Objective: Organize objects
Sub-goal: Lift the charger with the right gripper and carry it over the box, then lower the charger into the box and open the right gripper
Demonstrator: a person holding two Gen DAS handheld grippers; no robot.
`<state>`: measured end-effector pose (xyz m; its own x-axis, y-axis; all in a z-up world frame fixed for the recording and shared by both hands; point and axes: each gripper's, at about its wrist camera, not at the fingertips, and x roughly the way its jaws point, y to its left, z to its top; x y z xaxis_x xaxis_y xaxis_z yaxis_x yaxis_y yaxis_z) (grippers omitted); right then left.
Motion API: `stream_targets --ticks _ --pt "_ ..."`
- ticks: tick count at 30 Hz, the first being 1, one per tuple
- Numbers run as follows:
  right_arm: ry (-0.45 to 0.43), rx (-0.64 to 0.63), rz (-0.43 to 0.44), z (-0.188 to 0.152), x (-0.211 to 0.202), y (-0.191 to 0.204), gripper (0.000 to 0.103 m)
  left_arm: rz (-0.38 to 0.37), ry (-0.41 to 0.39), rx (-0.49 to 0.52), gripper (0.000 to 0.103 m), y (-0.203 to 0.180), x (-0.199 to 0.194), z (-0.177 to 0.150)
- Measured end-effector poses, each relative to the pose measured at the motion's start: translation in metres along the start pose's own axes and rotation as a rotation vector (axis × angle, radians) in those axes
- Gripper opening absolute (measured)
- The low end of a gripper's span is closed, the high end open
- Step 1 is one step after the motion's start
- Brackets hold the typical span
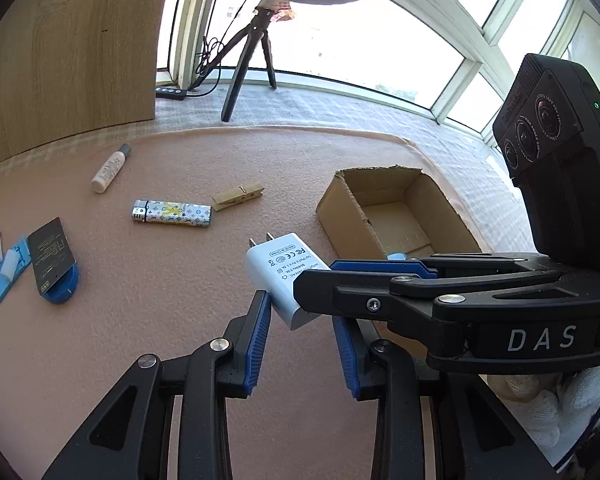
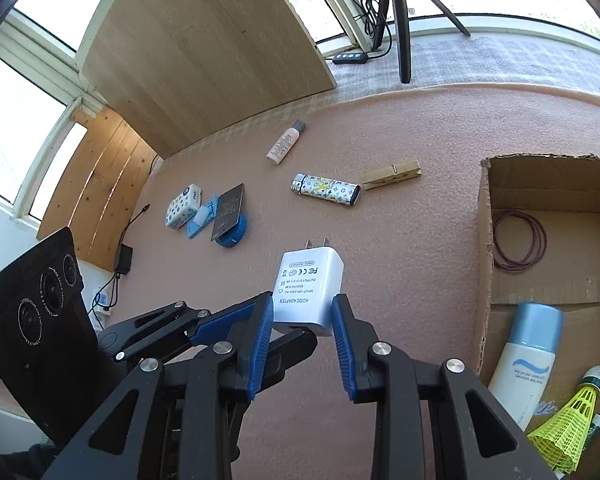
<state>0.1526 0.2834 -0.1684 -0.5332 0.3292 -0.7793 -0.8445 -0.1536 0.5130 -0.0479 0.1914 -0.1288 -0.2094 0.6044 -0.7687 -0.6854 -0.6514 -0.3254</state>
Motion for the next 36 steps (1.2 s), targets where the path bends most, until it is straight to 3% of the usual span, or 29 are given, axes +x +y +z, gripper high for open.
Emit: stream_targets --ticks 19,36 --pt "-0.103 0.152 -0.129 -0.029 -0.083 -0.106 0.028 -0.129 0.074 0.165 0.034 -0.126 0.08 0.019" --pt "-0.102 0.189 -0.144 -0.035 -0.092 -0.146 0.028 -0.126 0.109 0.201 0.034 -0.153 0.105 0.021"
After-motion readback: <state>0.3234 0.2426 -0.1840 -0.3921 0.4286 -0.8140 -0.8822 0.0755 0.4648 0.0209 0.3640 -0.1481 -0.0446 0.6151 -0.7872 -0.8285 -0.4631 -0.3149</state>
